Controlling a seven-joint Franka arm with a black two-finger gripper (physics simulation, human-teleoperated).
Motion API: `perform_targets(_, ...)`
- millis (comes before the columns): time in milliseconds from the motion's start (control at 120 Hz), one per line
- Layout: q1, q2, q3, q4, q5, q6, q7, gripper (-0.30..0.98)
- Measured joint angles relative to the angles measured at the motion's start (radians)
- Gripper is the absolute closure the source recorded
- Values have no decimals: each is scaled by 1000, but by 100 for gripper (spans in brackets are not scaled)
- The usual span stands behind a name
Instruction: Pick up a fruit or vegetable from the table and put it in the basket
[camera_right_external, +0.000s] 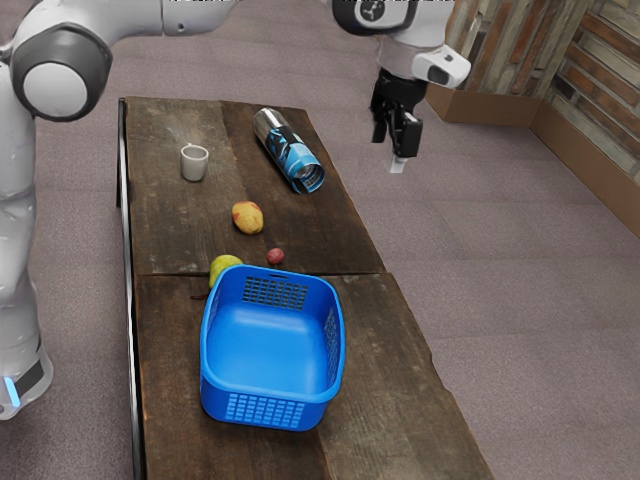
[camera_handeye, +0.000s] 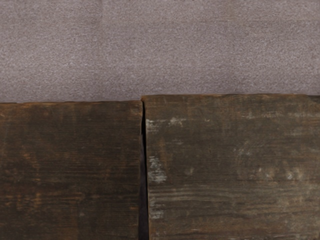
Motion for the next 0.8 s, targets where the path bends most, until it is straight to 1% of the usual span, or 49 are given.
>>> perform_targets(108, -22, 2, -1, 7, 2, -8, -15, 0)
perform_targets(283, 0, 2, 1, 8, -1, -13, -33, 0)
perform_targets(350, 8, 2, -2, 18, -2, -13, -66, 0)
perform_targets(450, 21, -3, 3, 39, -10, -23, -194, 0)
perform_targets(583, 147, 3, 5, 40, -17, -36, -395, 0)
perform_targets(633, 178, 9, 5, 39, -18, -39, -467, 0)
perform_targets(767, 185, 13, 8, 33, -18, -46, -643, 0)
perform_targets(800, 187, 8, 9, 8, -18, -46, -682, 0)
